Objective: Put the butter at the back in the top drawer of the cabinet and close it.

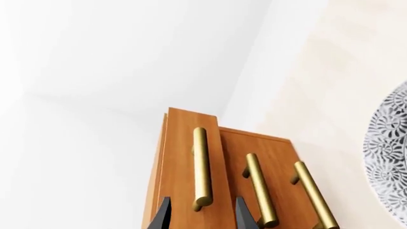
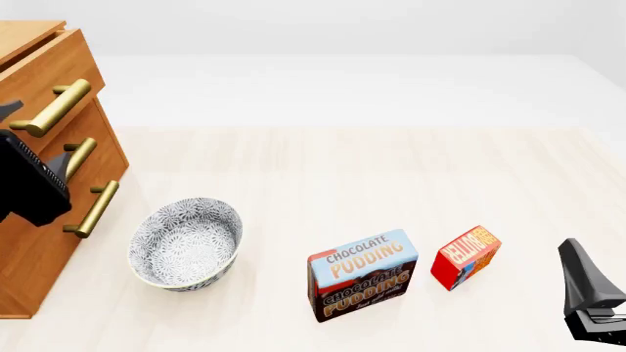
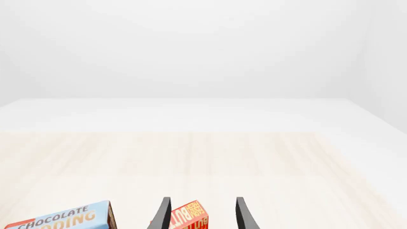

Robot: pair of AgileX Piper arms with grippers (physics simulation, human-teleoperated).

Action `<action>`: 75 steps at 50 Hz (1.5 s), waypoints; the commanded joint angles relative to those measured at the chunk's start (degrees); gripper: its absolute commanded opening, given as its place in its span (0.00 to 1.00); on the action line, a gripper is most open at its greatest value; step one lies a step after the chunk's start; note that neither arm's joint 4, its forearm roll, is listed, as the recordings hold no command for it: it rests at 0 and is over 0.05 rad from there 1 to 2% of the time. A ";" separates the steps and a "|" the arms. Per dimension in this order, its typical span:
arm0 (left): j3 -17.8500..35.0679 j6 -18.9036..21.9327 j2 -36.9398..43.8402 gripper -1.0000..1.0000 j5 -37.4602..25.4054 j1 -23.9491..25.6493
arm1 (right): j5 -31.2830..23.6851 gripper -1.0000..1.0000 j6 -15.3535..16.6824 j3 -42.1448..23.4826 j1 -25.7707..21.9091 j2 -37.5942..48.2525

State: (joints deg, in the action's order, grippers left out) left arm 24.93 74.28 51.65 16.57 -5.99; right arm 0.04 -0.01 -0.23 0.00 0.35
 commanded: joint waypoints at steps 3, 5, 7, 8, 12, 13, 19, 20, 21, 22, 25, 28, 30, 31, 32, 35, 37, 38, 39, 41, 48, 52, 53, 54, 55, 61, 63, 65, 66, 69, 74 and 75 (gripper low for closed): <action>0.09 0.27 1.79 1.00 1.36 -1.09 | 0.00 1.00 0.00 0.00 -0.01 0.00; 0.08 0.32 1.86 1.00 1.48 -1.19 | 0.01 1.00 0.00 0.00 0.00 -0.01; 0.15 0.29 1.92 1.00 1.45 -1.36 | 0.00 1.00 0.00 0.00 -0.01 0.01; 0.15 0.29 1.92 1.00 1.45 -1.36 | 0.00 1.00 0.00 0.00 -0.01 0.01; 0.58 0.30 2.42 1.00 2.02 -1.70 | 0.00 1.00 0.01 0.00 0.00 0.00; 0.52 0.37 2.64 1.00 2.24 -1.52 | 0.00 1.00 0.00 0.00 0.00 0.00; 0.57 0.54 3.20 1.00 2.83 -1.71 | 0.00 1.00 0.01 0.00 -0.01 -0.01; 0.60 0.46 3.25 1.00 2.80 -1.71 | 0.00 1.00 0.00 0.00 0.01 0.00; 0.49 0.51 3.36 1.00 2.92 -1.74 | 0.00 1.00 0.00 0.00 0.01 -0.01; 0.39 0.59 3.46 1.00 3.14 -1.74 | 0.00 1.00 0.01 0.00 -0.01 0.00; 0.57 0.50 3.71 1.00 3.08 -1.78 | 0.00 1.00 0.02 0.00 -0.02 0.00; 0.66 0.51 4.03 1.00 3.20 -1.83 | 0.01 1.00 0.00 0.00 0.00 -0.02; 0.62 0.55 4.19 1.00 3.40 -1.82 | 0.00 1.00 0.01 0.00 0.00 -0.01; 0.67 0.49 4.35 1.00 3.39 -1.87 | 0.00 1.00 0.00 0.00 0.00 -0.01; 0.66 0.54 4.44 1.00 3.57 -1.88 | 0.00 1.00 0.01 0.00 0.00 0.00; 0.73 0.49 4.76 1.00 3.69 -2.06 | 0.00 1.00 0.00 0.00 -0.01 0.00; 0.82 0.47 5.05 1.00 3.81 -2.13 | 0.00 1.00 0.00 0.00 0.01 0.00; 0.92 0.44 5.23 1.00 3.95 -2.15 | 0.00 1.00 0.00 0.00 -0.01 0.00; 1.07 0.37 5.27 1.00 4.03 -2.12 | 0.00 1.00 0.01 0.00 0.00 0.00; 1.16 0.33 5.35 1.00 4.04 -2.27 | 0.00 1.00 0.01 0.00 0.00 0.00; 1.40 0.34 6.58 1.00 4.88 -2.64 | 0.00 1.00 0.02 0.00 0.00 -0.01; 1.36 0.42 7.19 1.00 5.36 -2.73 | 0.00 1.00 0.00 0.00 0.01 -0.01; 1.45 0.42 7.30 1.00 5.40 -2.76 | 0.00 1.00 -0.01 0.00 0.00 0.00; 1.54 0.38 7.32 1.00 5.31 -2.78 | 0.00 1.00 0.00 0.00 0.00 -0.01; 1.63 0.33 7.40 1.00 5.25 -2.81 | 0.00 1.00 -0.01 0.00 0.00 -0.01; 1.55 0.32 8.14 1.00 5.78 -2.81 | 0.00 1.00 0.01 0.00 0.00 -0.01; 1.60 0.30 8.57 1.00 6.05 -2.94 | 0.00 1.00 0.00 0.00 0.01 0.00; 1.71 0.18 8.76 1.00 5.95 -3.09 | 0.00 1.00 0.02 0.00 0.00 0.00; 1.71 0.18 8.77 1.00 5.95 -3.09 | 0.00 1.00 0.02 0.00 0.00 0.00; 1.42 0.41 9.37 1.00 6.58 -3.38 | 0.00 1.00 0.00 0.00 0.00 -0.01; 1.80 0.25 9.77 1.00 6.40 -3.53 | 0.00 1.00 0.00 0.00 0.00 0.00; 1.69 0.27 9.49 1.00 6.21 -3.56 | 0.00 1.00 -0.01 0.00 0.00 -0.01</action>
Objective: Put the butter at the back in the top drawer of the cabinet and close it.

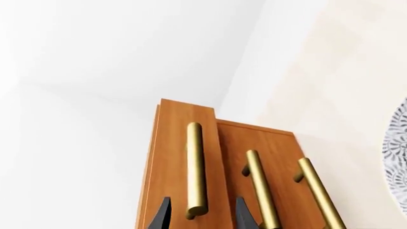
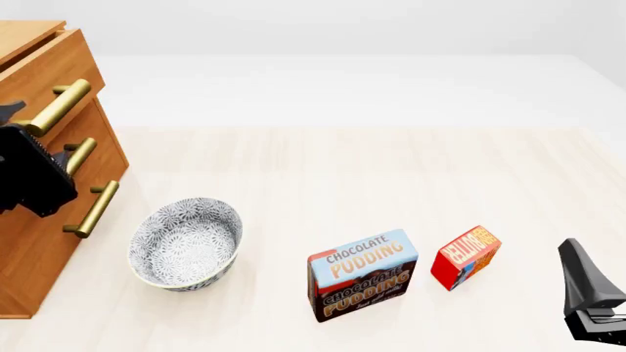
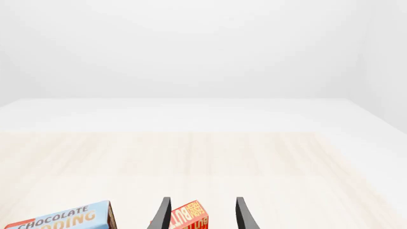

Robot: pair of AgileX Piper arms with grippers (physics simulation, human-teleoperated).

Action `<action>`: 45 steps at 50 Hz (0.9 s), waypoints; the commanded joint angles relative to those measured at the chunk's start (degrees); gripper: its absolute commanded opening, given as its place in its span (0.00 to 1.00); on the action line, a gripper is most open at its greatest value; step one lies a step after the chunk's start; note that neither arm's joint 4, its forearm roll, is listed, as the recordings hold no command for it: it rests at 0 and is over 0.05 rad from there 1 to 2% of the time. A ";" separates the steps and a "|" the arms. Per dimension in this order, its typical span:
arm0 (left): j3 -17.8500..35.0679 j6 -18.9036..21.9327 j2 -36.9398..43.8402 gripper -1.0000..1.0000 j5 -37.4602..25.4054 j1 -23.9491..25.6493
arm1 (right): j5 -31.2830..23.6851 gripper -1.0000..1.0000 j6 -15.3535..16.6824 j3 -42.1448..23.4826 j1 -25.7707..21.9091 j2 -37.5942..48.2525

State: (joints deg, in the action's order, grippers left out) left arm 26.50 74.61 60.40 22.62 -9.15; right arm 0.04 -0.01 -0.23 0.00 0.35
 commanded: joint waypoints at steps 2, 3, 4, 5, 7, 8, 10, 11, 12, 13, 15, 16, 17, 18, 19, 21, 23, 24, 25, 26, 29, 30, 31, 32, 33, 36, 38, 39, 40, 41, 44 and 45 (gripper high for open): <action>0.23 -0.11 0.84 1.00 0.15 -0.53 | 0.00 1.00 0.00 0.00 0.01 0.00; 0.37 -0.23 1.04 1.00 0.11 -0.71 | 0.00 1.00 0.00 0.00 -0.01 0.00; 0.35 -0.21 1.23 1.00 0.32 -0.74 | 0.00 1.00 0.01 0.00 0.01 0.00; 0.24 -0.09 1.46 1.00 0.68 -0.82 | 0.00 1.00 0.00 0.00 -0.01 0.00; 0.27 -0.13 1.70 1.00 0.81 -0.93 | 0.00 1.00 0.01 0.00 0.00 -0.01; 0.33 -0.12 1.86 1.00 0.97 -0.92 | 0.00 1.00 0.00 0.00 0.00 0.00; 0.38 -0.16 1.89 1.00 0.96 -0.95 | 0.00 1.00 -0.01 0.00 0.01 -0.01; 0.33 -0.16 1.74 1.00 0.92 -0.98 | 0.00 1.00 -0.01 0.00 -0.01 0.00; 0.32 -0.13 1.75 1.00 0.98 -0.99 | 0.00 1.00 0.00 0.00 0.01 0.00; 0.42 -0.24 1.77 1.00 0.87 -1.08 | 0.00 1.00 0.00 0.00 -0.01 0.00; 0.47 -0.14 1.93 0.00 1.24 -0.52 | 0.01 1.00 0.00 0.00 -0.01 -0.01; 0.61 -0.20 1.88 0.00 0.88 -0.19 | 0.00 1.00 0.01 0.00 0.00 -0.01; 0.80 -0.36 1.86 0.00 0.59 -0.02 | 0.00 1.00 0.03 0.00 0.00 0.01; 1.18 -0.68 1.73 0.00 0.33 1.10 | 0.01 1.00 0.00 0.00 -0.01 -0.01; 1.08 -0.57 1.65 0.00 0.26 0.95 | 0.00 1.00 0.01 0.00 0.01 -0.01; 1.18 -0.65 1.67 0.00 0.32 1.42 | 0.00 1.00 0.00 0.00 0.00 0.00; 1.19 -0.57 1.51 0.00 0.19 1.48 | 0.00 1.00 0.01 0.00 0.00 0.00; 1.21 -0.55 1.26 0.00 0.00 1.62 | 0.00 1.00 0.00 0.00 0.00 0.00; 1.31 -0.63 0.98 0.00 -0.30 1.84 | 0.00 1.00 0.00 0.00 -0.01 0.00; 1.30 -0.62 0.80 0.00 -0.50 1.80 | 0.00 1.00 -0.01 0.00 -0.01 0.00; 1.26 -0.49 0.54 0.00 -0.62 2.01 | 0.00 1.00 0.00 0.00 0.00 -0.01; 1.33 -0.55 0.35 0.00 -0.92 2.03 | 0.00 1.00 0.00 0.00 -0.02 0.00; 1.39 -0.50 0.24 0.00 -0.99 2.16 | 0.00 1.00 -0.03 0.00 0.00 -0.01; 1.52 -0.59 0.12 0.00 -1.27 2.25 | 0.00 1.00 0.02 0.00 -0.01 0.00; 1.52 -0.59 0.11 0.00 -1.28 2.25 | 0.00 1.00 0.02 0.00 -0.01 0.00; 1.32 -0.45 -0.13 0.00 -1.25 2.48 | 0.00 1.00 0.00 0.00 0.00 0.00; 1.44 -0.58 -0.34 0.00 -1.60 2.59 | 0.00 1.00 0.01 0.00 -0.01 0.00; 1.48 -0.65 -0.45 0.00 -1.76 2.69 | 0.00 1.00 -0.01 0.00 0.00 0.00; 1.38 -0.62 -0.59 0.00 -1.85 2.69 | 0.00 1.00 0.00 0.00 0.01 -0.01; 1.23 -0.57 -0.77 0.00 -1.85 2.86 | 0.00 1.00 0.00 0.00 -0.01 0.00; 1.08 -0.53 -0.92 0.00 -1.85 2.85 | 0.00 1.00 0.00 0.00 -0.01 0.00; 0.97 -0.54 -0.94 0.00 -1.81 2.78 | 0.00 1.00 0.00 0.00 -0.01 -0.01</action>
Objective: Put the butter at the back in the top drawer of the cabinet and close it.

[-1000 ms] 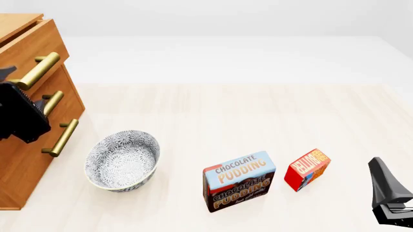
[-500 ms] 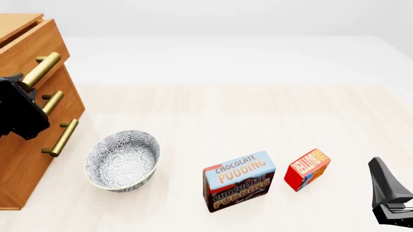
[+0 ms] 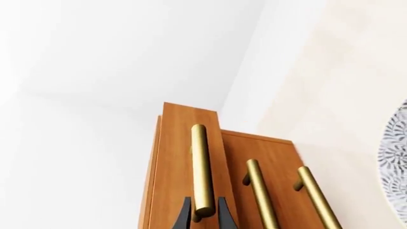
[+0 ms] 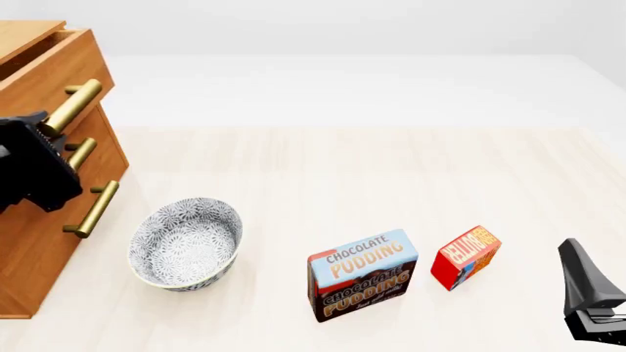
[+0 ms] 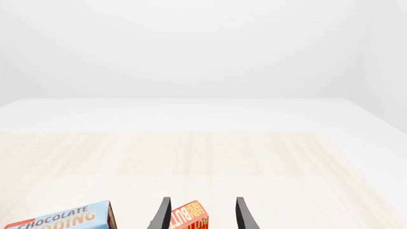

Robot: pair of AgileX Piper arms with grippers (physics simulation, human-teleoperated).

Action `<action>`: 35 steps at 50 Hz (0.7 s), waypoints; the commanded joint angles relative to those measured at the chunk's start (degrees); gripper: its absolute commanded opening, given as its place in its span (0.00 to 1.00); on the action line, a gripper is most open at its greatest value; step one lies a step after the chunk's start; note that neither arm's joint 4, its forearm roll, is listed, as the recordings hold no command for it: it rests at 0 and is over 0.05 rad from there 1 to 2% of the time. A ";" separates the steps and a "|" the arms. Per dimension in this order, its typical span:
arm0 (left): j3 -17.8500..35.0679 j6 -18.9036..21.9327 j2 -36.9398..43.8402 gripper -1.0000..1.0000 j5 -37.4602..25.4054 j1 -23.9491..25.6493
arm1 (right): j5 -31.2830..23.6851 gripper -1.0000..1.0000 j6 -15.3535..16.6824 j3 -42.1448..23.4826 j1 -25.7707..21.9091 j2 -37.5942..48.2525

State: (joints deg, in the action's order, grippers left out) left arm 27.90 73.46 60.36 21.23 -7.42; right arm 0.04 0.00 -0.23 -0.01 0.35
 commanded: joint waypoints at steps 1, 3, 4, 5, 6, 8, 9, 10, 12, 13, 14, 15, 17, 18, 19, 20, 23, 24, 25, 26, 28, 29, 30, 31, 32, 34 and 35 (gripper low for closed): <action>-0.52 0.63 -0.92 0.00 -0.32 1.11 | 0.00 1.00 -0.01 0.00 0.01 0.00; -0.76 0.61 -0.94 0.00 -0.29 1.15 | 0.00 1.00 0.00 0.00 0.00 0.00; -0.86 0.66 -0.90 0.00 -0.17 1.21 | 0.00 1.00 0.01 0.00 0.00 0.00; -0.96 0.66 -0.86 0.00 -0.11 1.36 | 0.00 1.00 -0.01 0.00 0.00 0.00; -1.02 0.67 -0.85 0.00 -0.10 1.42 | 0.00 1.00 0.00 0.00 0.00 0.00; -1.18 0.64 -0.95 0.00 -0.16 1.64 | 0.00 1.00 0.01 0.00 -0.01 0.01; -1.26 0.61 -0.99 0.00 -0.19 1.64 | 0.00 1.00 0.00 0.00 0.00 0.00; -1.62 0.76 -0.85 0.00 0.22 1.77 | 0.00 1.00 -0.01 0.00 0.00 0.00; -2.14 0.80 -0.51 0.00 0.67 1.66 | 0.00 1.00 -0.01 0.00 0.00 0.00; -2.27 0.83 -0.40 0.00 0.86 1.70 | 0.00 1.00 0.01 0.00 0.01 -0.01; -2.29 0.83 -0.37 0.00 0.90 1.74 | 0.00 1.00 0.01 0.00 0.00 0.00; -2.29 0.83 -0.37 0.00 0.90 1.74 | 0.00 1.00 0.01 0.00 0.00 0.00; -2.07 0.53 -0.48 0.00 0.39 1.86 | 0.00 1.00 0.00 0.00 0.00 0.00; -2.20 0.43 -0.59 0.00 0.25 1.95 | 0.00 1.00 0.00 0.00 0.02 -0.01; -2.20 0.43 -0.59 0.00 0.25 1.95 | 0.00 1.00 0.00 0.00 0.02 -0.01; -2.54 0.37 -0.65 0.00 0.24 2.12 | 0.00 1.00 0.00 0.00 0.02 -0.01; -3.05 0.01 -0.56 0.00 0.24 2.36 | 0.00 1.00 0.00 0.00 0.00 0.00; -3.05 0.01 -0.56 0.00 0.24 2.36 | 0.00 1.00 0.00 0.00 0.00 0.00; -3.11 -0.12 -0.41 0.00 0.23 2.43 | 0.00 1.00 0.00 0.00 -0.01 0.01; -3.17 -0.24 -0.29 0.00 0.26 2.45 | 0.00 1.00 0.01 0.00 -0.01 0.00; -3.16 -0.50 0.36 0.00 0.57 2.60 | 0.00 1.00 0.00 0.00 0.01 0.00; -3.13 -0.58 0.67 0.00 0.71 2.69 | 0.00 1.00 0.00 0.00 0.00 0.00; -3.10 -0.64 0.87 0.00 0.79 2.76 | 0.00 1.00 0.00 0.00 0.01 0.00; -2.95 -0.78 1.11 0.00 0.72 2.95 | 0.00 1.00 0.00 0.00 0.01 0.00; -2.65 -1.05 1.40 0.00 0.47 3.19 | 0.01 1.00 -0.01 0.00 0.01 -0.01; -2.32 -1.06 1.93 0.00 0.60 3.15 | 0.00 1.00 -0.01 0.00 0.00 0.00; -2.13 -1.12 2.09 0.00 0.53 3.24 | 0.00 1.00 -0.01 0.00 0.00 0.00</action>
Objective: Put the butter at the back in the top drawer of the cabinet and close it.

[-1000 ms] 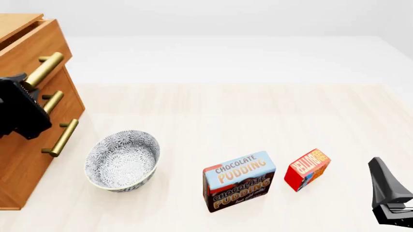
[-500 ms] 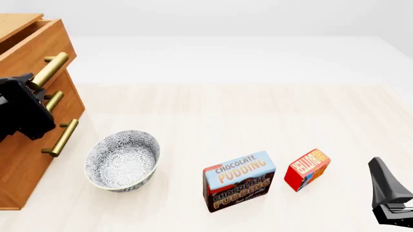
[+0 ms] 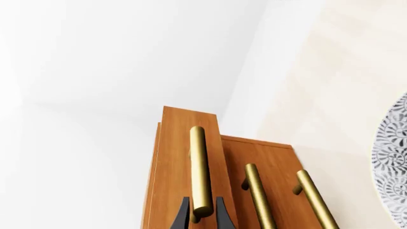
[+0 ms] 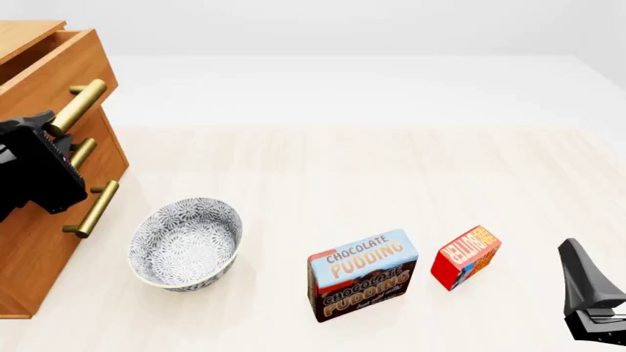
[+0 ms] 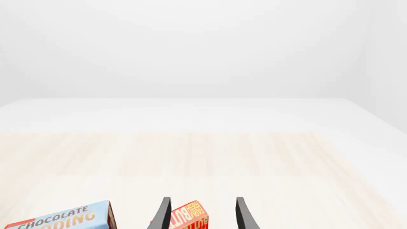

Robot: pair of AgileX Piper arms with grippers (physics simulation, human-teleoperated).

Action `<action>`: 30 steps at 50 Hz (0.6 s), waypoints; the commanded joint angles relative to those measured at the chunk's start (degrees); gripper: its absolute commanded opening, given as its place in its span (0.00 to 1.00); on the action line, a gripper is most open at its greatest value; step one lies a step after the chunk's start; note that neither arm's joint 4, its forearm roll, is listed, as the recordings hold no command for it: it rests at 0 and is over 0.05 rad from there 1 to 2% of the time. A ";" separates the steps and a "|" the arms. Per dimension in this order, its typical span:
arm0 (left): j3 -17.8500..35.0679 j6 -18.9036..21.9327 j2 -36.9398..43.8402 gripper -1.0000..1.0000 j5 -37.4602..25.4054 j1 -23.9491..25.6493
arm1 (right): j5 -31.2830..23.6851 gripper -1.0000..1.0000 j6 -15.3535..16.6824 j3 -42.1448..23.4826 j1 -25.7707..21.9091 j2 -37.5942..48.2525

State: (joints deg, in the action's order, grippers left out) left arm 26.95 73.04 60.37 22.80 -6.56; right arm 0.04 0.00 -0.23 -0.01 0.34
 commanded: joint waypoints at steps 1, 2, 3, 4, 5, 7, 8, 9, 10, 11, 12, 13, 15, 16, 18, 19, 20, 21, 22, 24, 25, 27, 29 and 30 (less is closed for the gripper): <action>-1.04 -0.71 2.22 0.00 -1.07 2.43 | 0.00 1.00 0.00 0.00 0.01 0.00; -0.96 -0.61 2.34 0.00 -1.00 2.50 | 0.00 1.00 0.00 0.00 0.02 0.00; -0.79 -0.67 2.37 0.00 -1.15 2.62 | 0.00 1.00 -0.01 0.00 0.01 0.00; -0.69 -0.66 2.42 0.00 -1.20 2.75 | 0.00 1.00 0.00 0.00 -0.01 0.01; -0.68 -0.63 2.45 0.00 -1.18 2.85 | 0.00 1.00 0.01 0.00 -0.01 0.00; -0.62 -0.69 2.49 0.00 -1.29 3.03 | 0.00 1.00 -0.01 0.00 0.00 0.00; -0.65 -0.68 2.53 0.00 -1.27 3.07 | -0.01 1.00 0.00 0.00 0.00 0.01; -0.65 -0.71 2.57 0.00 -1.30 3.12 | 0.00 1.00 -0.01 0.00 0.00 0.01; -0.67 -0.76 2.62 0.00 -1.31 3.22 | 0.00 1.00 0.01 0.00 0.00 -0.01; -0.75 -0.71 2.67 0.00 -1.21 3.23 | 0.00 1.00 0.00 0.00 -0.01 0.00; -0.76 -0.76 2.70 0.00 -1.25 3.33 | 0.00 1.00 -0.01 0.00 0.01 0.00; -0.77 -0.78 2.70 0.00 -1.30 3.37 | 0.00 1.00 0.00 0.00 0.00 0.00; -0.72 -0.89 2.67 0.00 -1.47 3.50 | 0.00 1.00 0.00 0.00 -0.01 0.00; -0.72 -0.90 2.81 0.00 -1.41 3.58 | 0.00 1.00 0.00 0.00 -0.01 0.00; -0.73 -0.96 3.19 0.00 -1.15 3.78 | 0.01 1.00 0.01 0.00 0.01 -0.01; -0.82 -0.90 3.36 0.00 -0.91 3.88 | 0.00 1.00 0.00 0.00 0.00 0.00; -0.81 -0.94 3.53 0.00 -0.86 4.04 | 0.00 1.00 -0.01 0.00 0.00 0.00; -0.81 -0.94 3.53 0.00 -0.86 4.04 | 0.00 1.00 -0.01 0.00 0.00 0.00; -0.79 -0.96 3.62 0.00 -0.86 4.11 | -0.01 1.00 0.00 0.00 0.00 0.01; -0.69 -1.00 3.85 0.00 -0.78 4.32 | 0.00 1.00 -0.02 0.00 0.00 0.00; -0.66 -1.02 3.96 0.00 -0.76 4.40 | 0.00 1.00 -0.02 0.00 -0.01 0.00; -0.81 -0.89 4.31 0.00 -0.45 4.59 | 0.00 1.00 0.01 0.00 0.00 0.00; -0.95 -0.78 4.74 0.00 -0.10 4.65 | 0.00 1.00 0.00 0.00 0.01 0.00; -0.77 -0.88 4.88 0.00 -0.16 4.70 | 0.00 1.00 0.01 0.00 -0.01 0.00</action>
State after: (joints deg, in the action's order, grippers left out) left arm 26.79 72.33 60.35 23.27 -5.32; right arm 0.04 0.00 -0.23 -0.01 0.34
